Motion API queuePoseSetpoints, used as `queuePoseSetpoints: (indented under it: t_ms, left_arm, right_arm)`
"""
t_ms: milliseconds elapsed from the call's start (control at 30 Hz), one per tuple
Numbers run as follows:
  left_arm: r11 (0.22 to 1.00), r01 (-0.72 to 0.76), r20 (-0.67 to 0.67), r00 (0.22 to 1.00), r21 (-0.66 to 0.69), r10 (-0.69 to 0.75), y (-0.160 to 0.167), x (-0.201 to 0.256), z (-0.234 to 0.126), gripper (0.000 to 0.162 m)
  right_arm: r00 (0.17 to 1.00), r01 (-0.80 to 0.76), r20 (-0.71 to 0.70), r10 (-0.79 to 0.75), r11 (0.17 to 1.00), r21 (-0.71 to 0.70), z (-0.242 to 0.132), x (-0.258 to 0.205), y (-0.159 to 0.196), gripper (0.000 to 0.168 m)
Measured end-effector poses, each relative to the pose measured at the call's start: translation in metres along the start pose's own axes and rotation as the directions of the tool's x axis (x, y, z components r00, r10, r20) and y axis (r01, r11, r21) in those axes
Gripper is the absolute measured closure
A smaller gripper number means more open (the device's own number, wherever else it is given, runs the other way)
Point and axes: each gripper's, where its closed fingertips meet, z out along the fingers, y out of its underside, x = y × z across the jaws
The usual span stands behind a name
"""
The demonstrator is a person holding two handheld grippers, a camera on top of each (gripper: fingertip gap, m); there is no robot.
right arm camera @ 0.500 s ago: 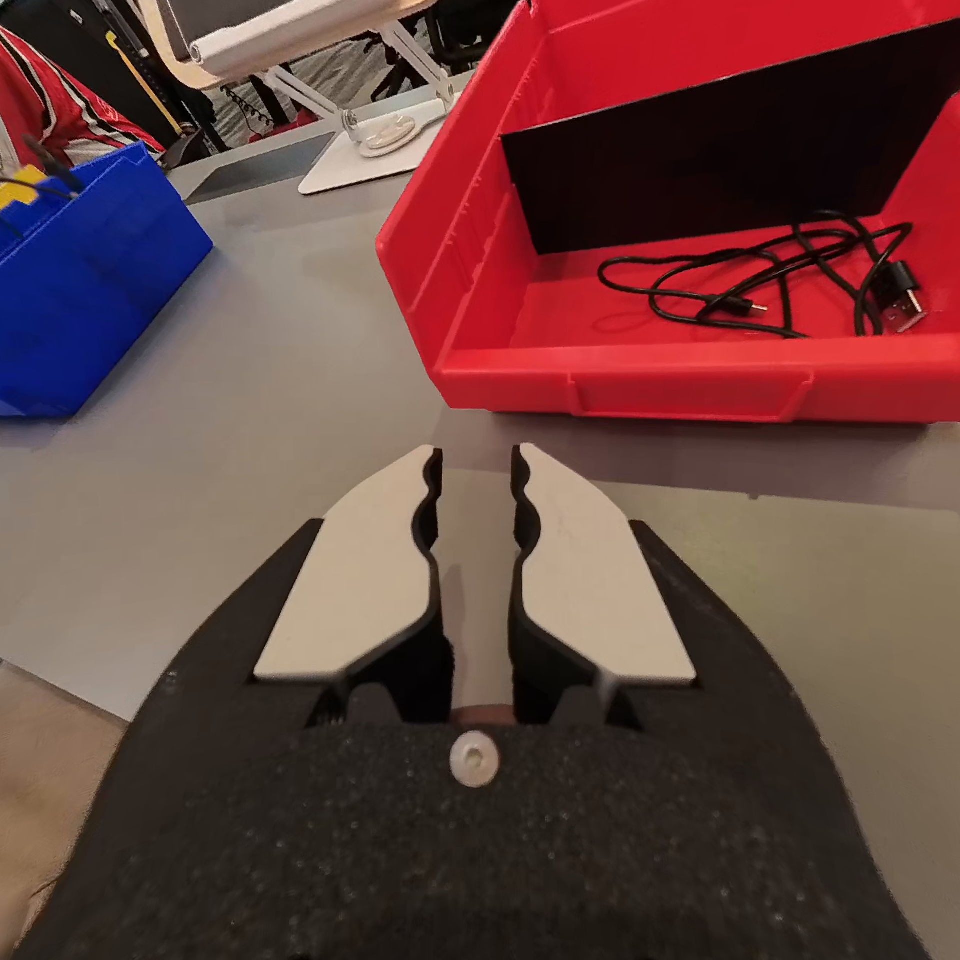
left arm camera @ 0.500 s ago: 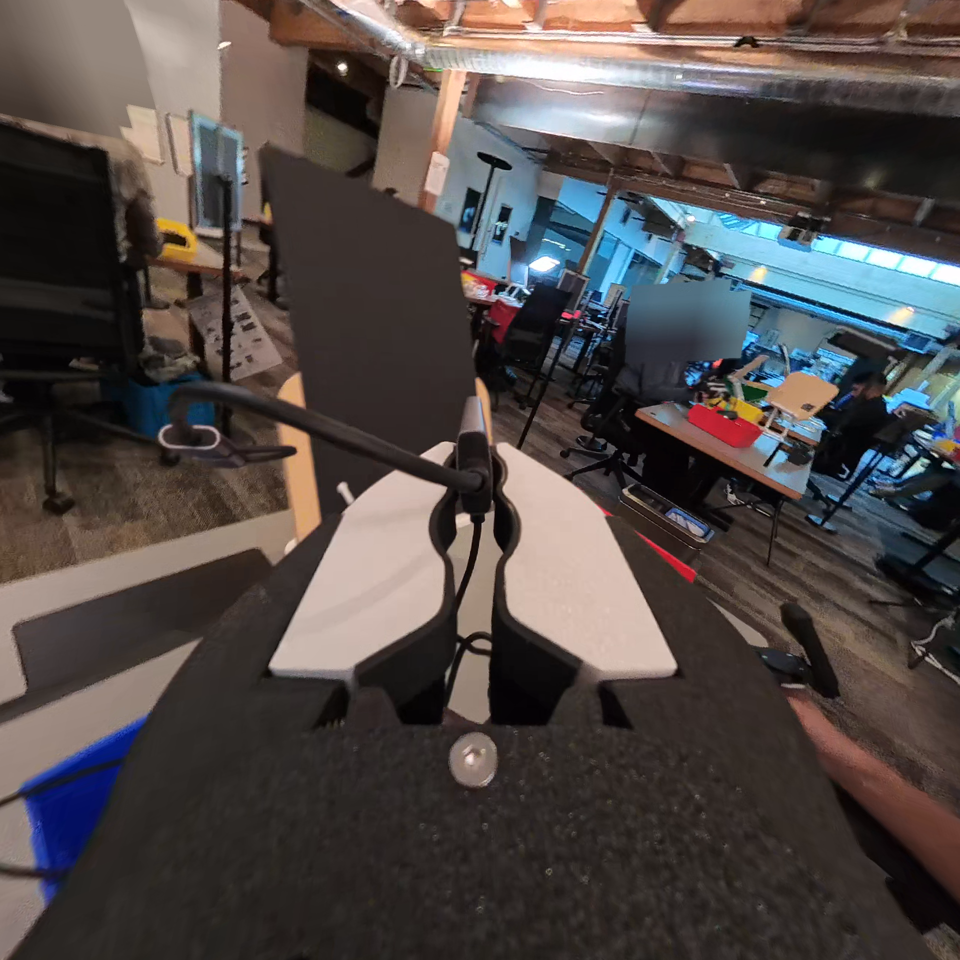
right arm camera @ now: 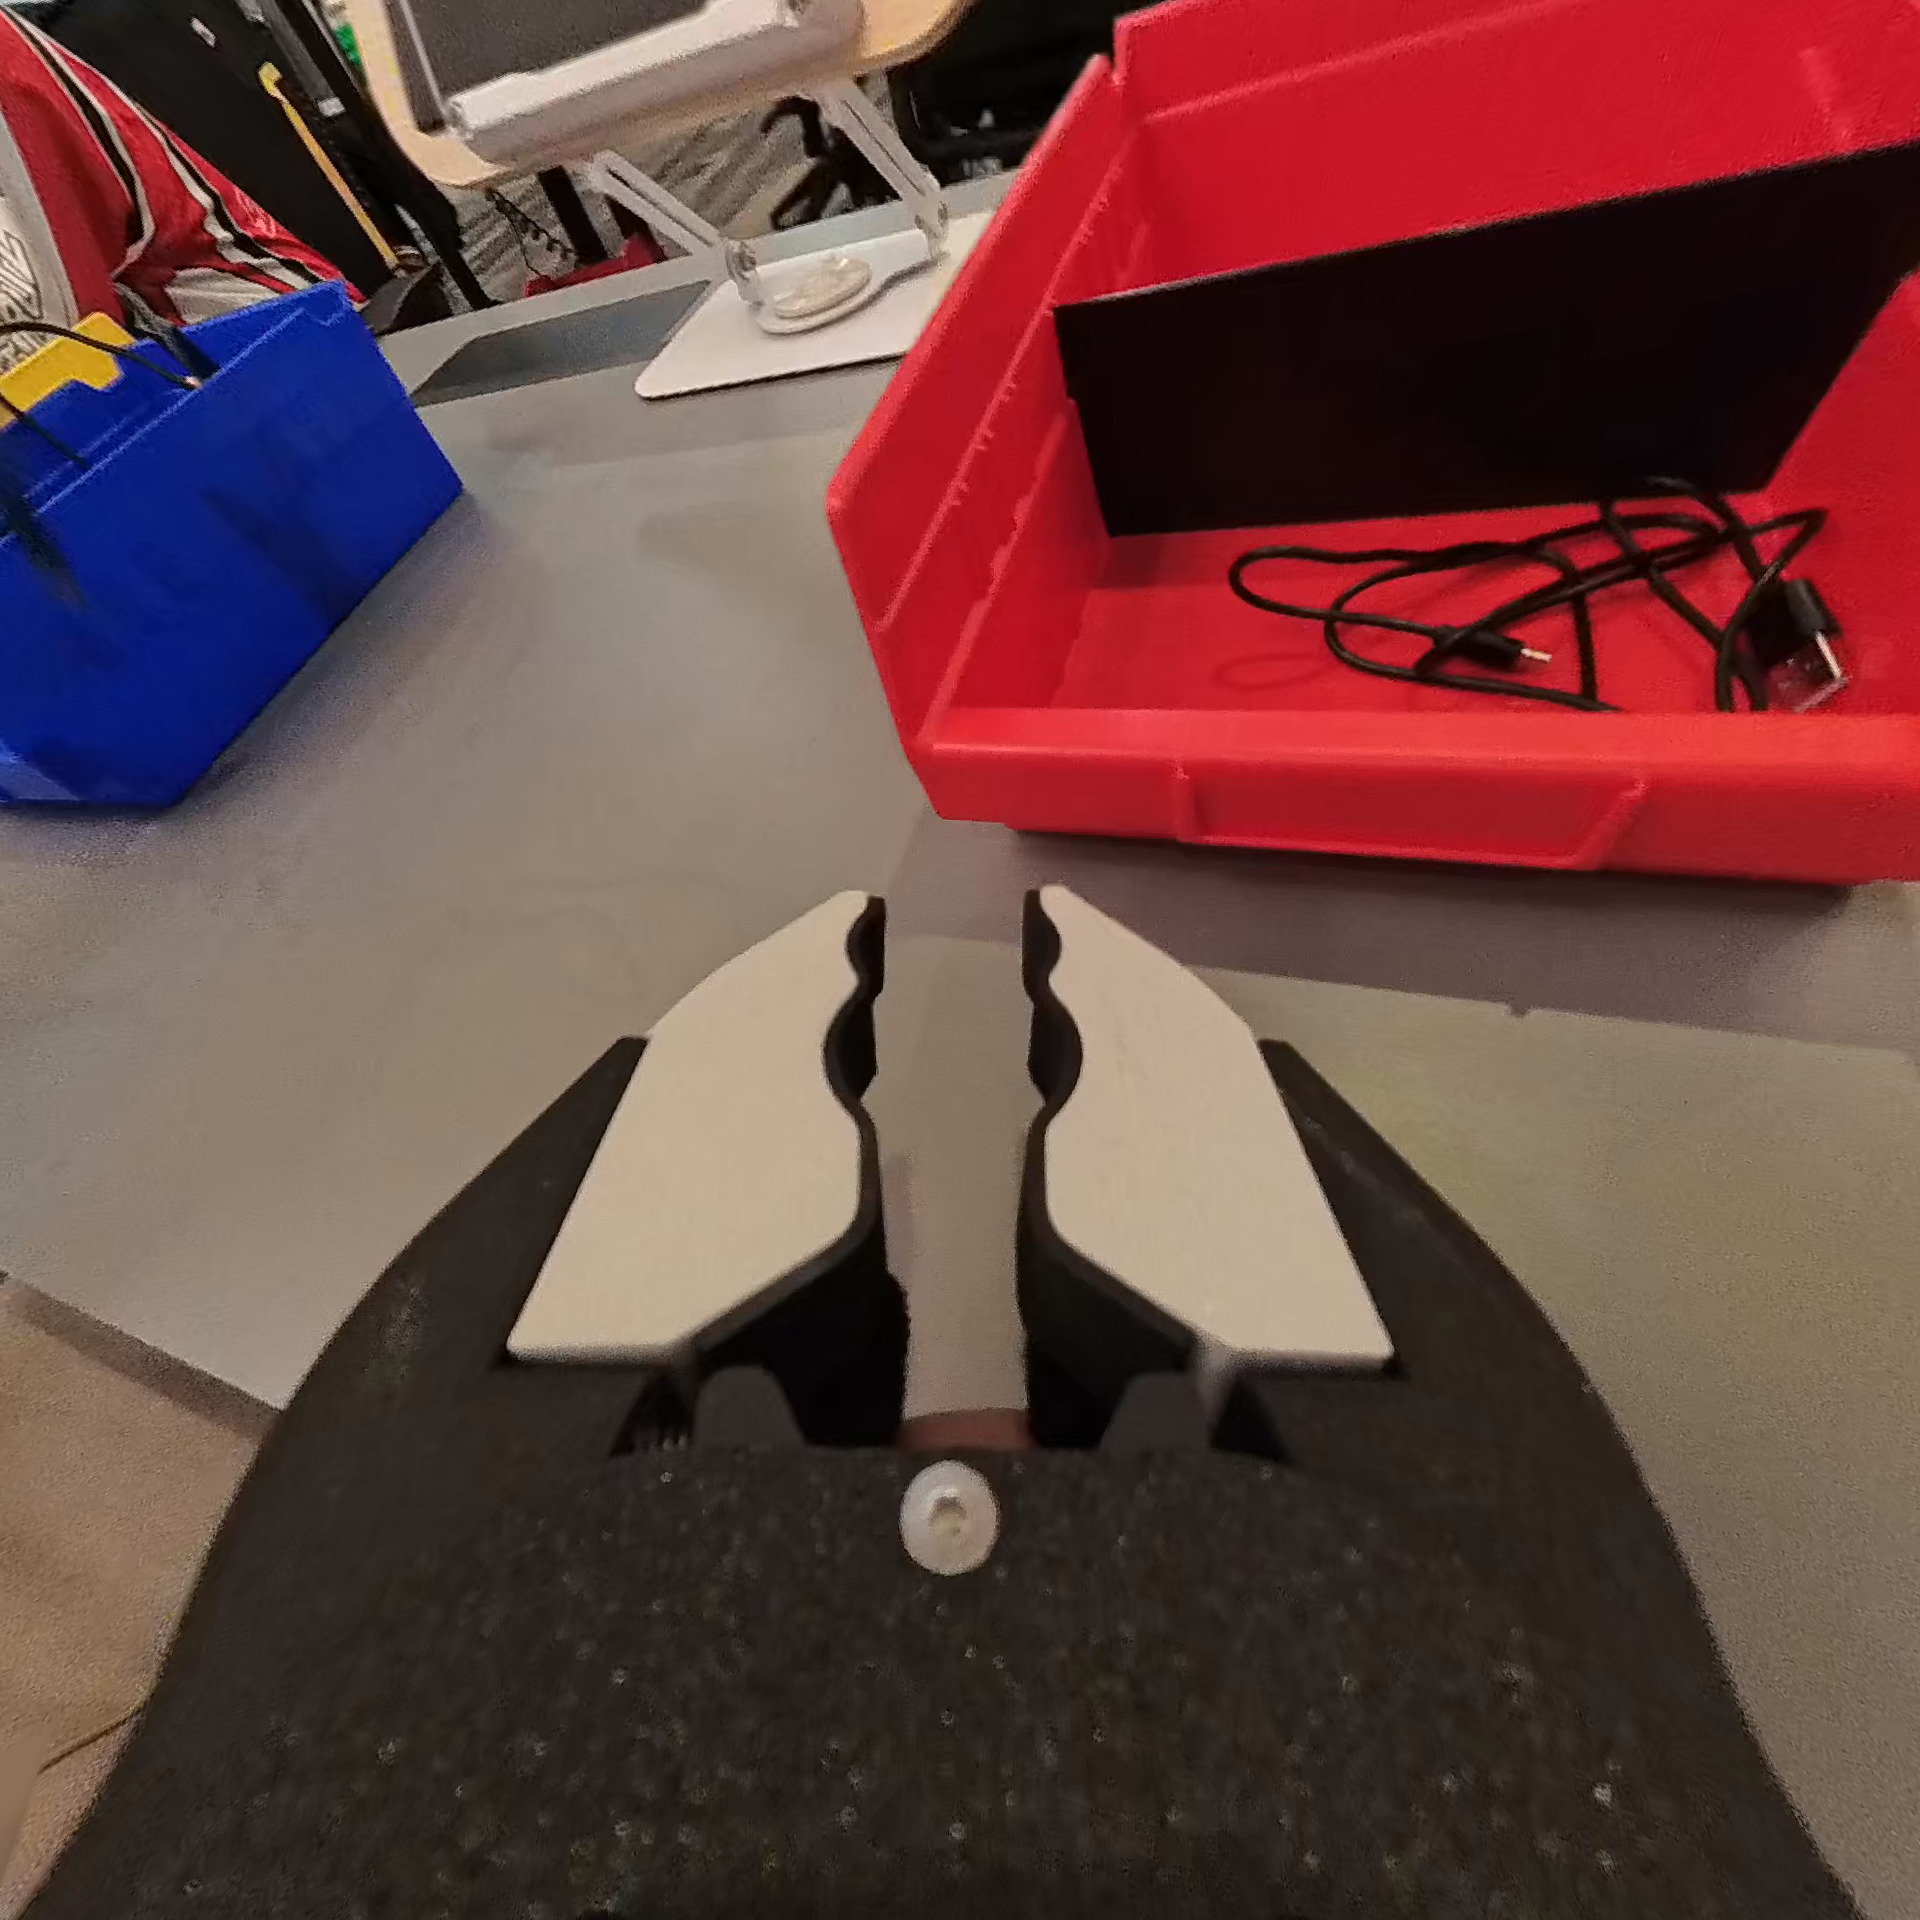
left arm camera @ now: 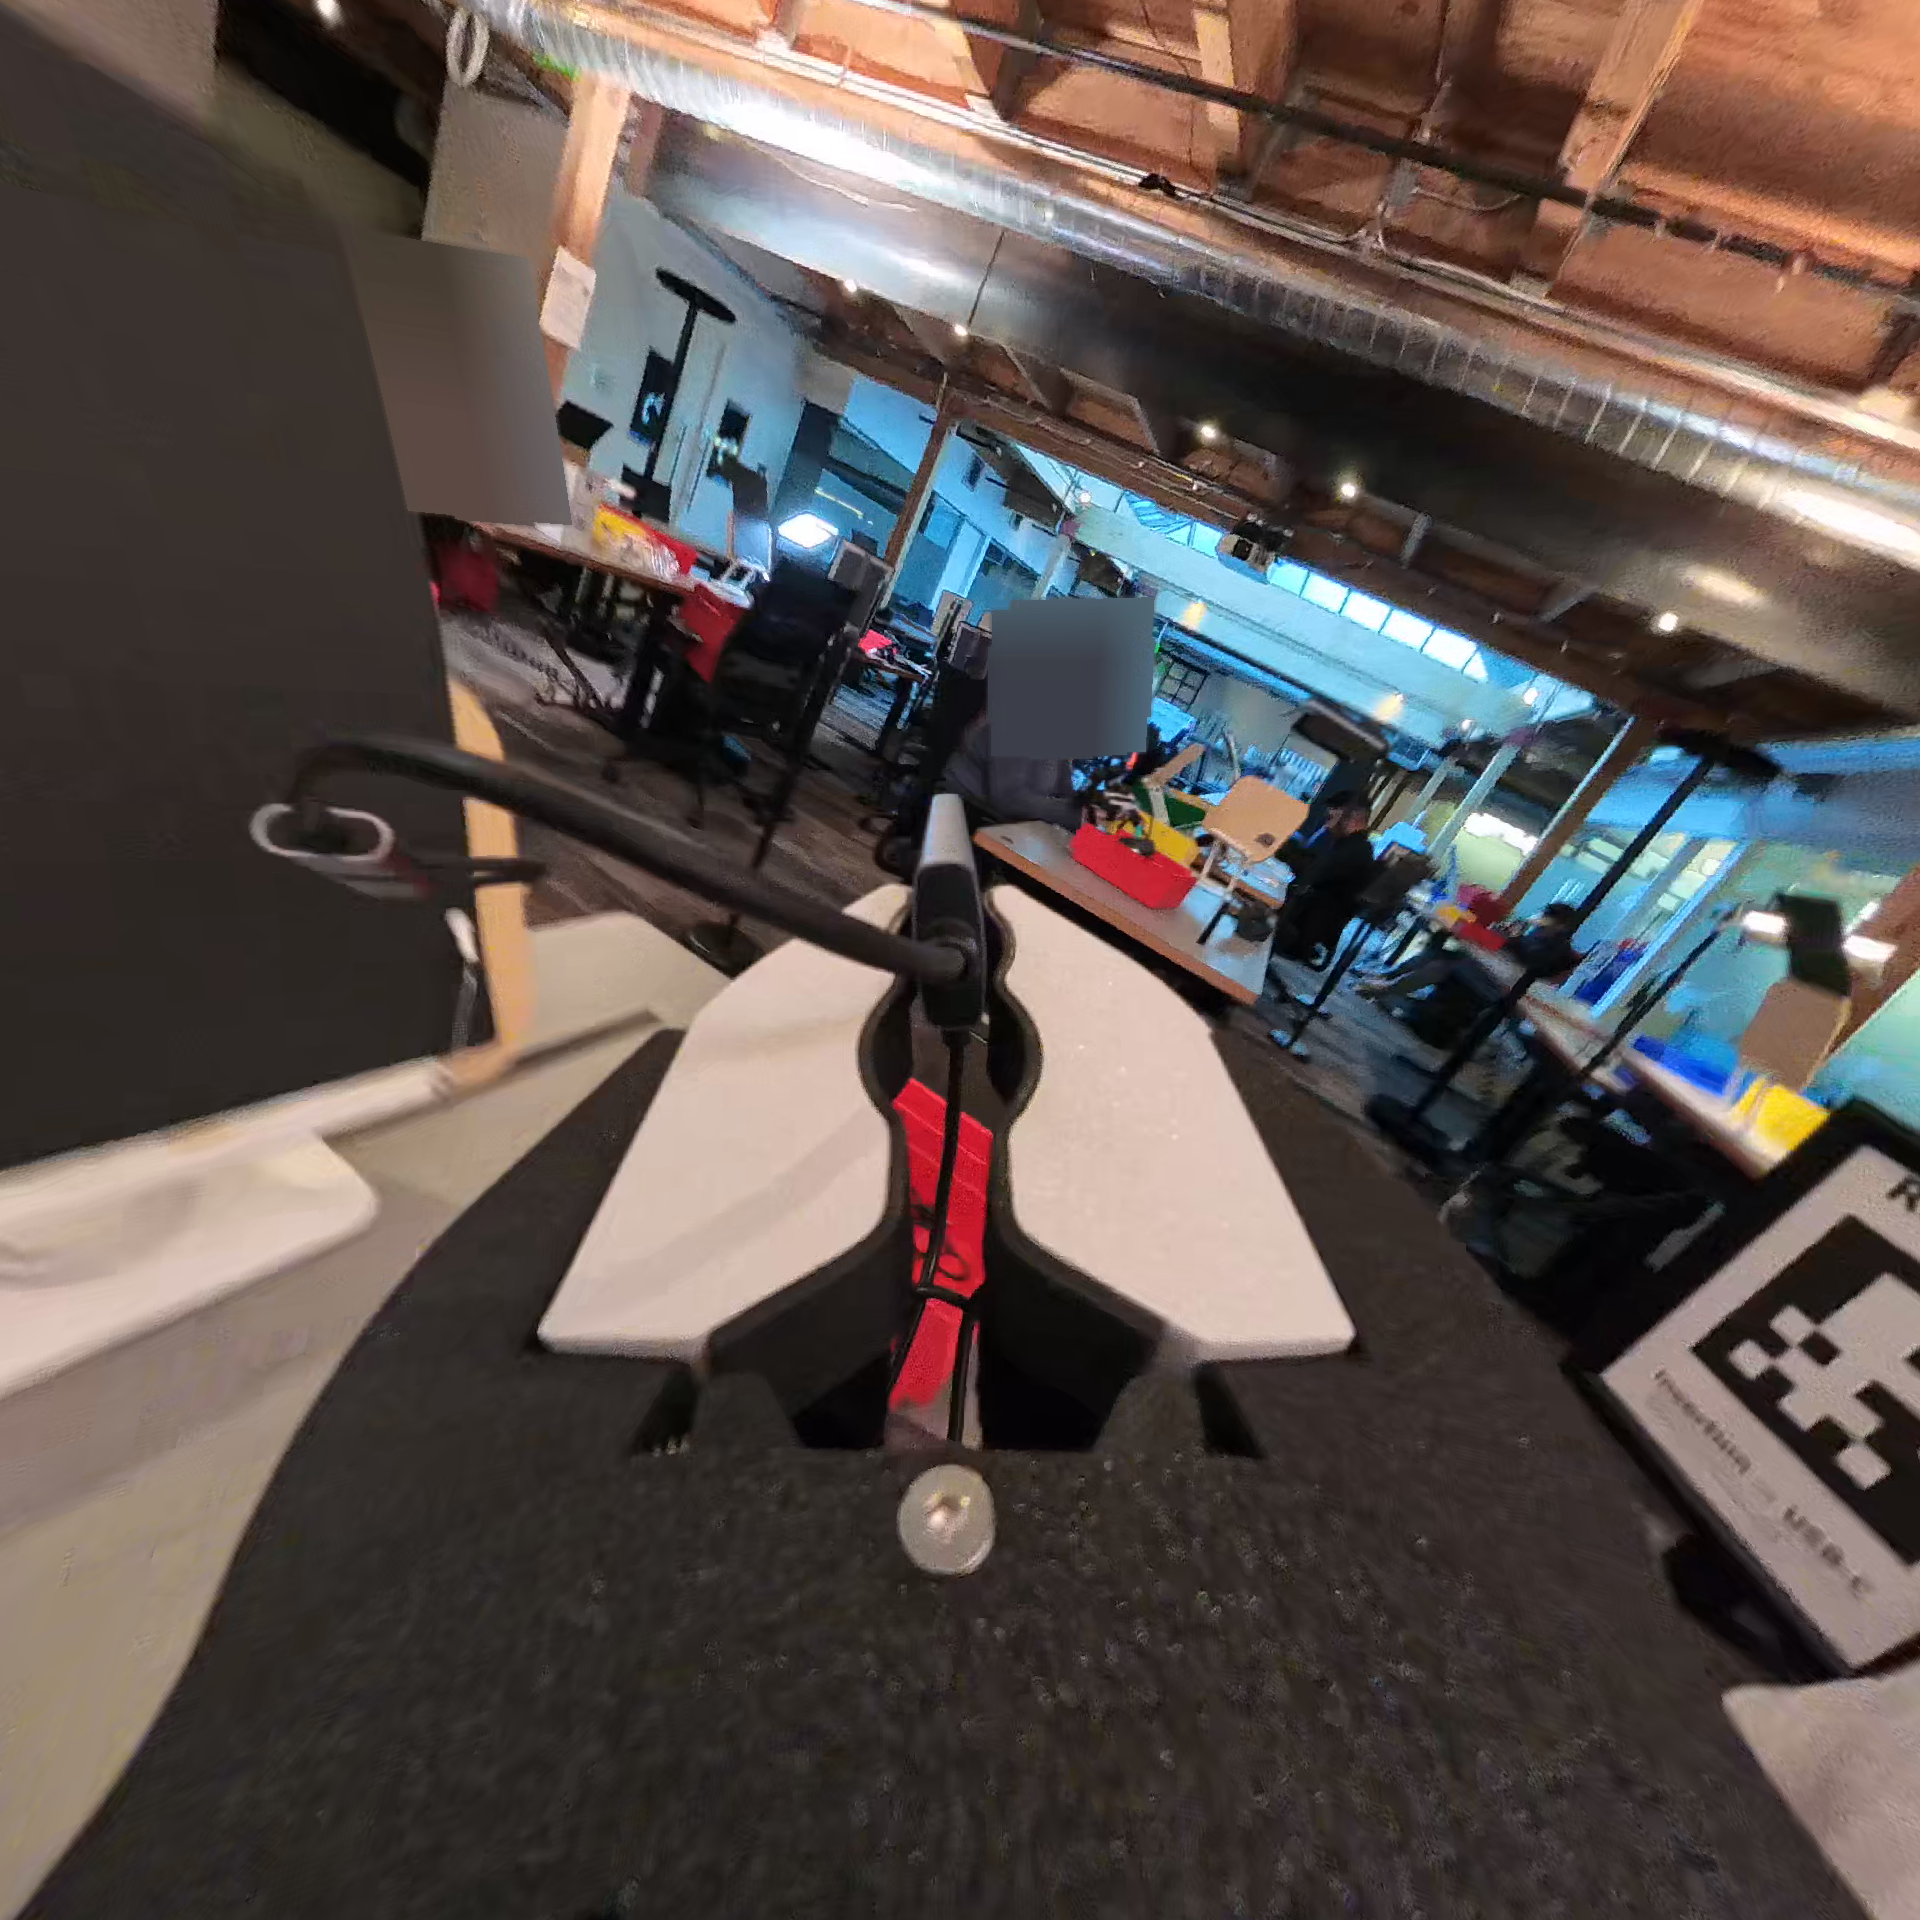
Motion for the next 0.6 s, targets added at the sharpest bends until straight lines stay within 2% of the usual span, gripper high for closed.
queuePoseSetpoints:
  t_ms: [100,167,300,367,467,533,600]
  left_arm:
    - [0.973,0.232,0.029,0.972,0.008,-0.232,0.081,-0.015,0.024,0.153]
    - [0.928,0.372,0.068,0.926,0.023,-0.372,0.128,-0.031,0.036,0.153]
    - [0.797,0.604,0.1,0.792,0.025,-0.603,0.196,-0.047,0.05,0.153]
    - [0.729,0.685,0.076,0.726,0.012,-0.683,0.216,-0.043,0.052,0.153]
    - [0.655,0.756,0.072,0.653,0.011,-0.754,0.238,-0.041,0.047,0.153]
    - [0.609,0.793,0.063,0.606,0.033,-0.793,0.247,-0.043,0.041,0.153]
    - [0.585,0.809,0.047,0.583,0.053,-0.811,0.25,-0.044,0.035,0.153]
  right_arm:
    - [0.997,0.076,0.023,-0.077,0.996,0.056,-0.004,-0.011,-0.009,0.142]
    - [0.987,0.134,0.064,-0.145,0.979,0.157,-0.01,-0.029,-0.025,0.141]
    - [0.966,0.197,0.078,-0.247,0.896,0.397,-0.012,-0.073,-0.065,0.139]
    - [0.952,0.23,0.09,-0.292,0.88,0.416,0.002,-0.099,-0.077,0.139]
    - [0.95,0.202,0.139,-0.28,0.889,0.411,0.026,-0.135,-0.094,0.139]
    - [0.938,0.222,0.171,-0.301,0.901,0.372,0.043,-0.158,-0.097,0.14]
    - [0.936,0.26,0.146,-0.32,0.909,0.325,0.059,-0.169,-0.094,0.143]
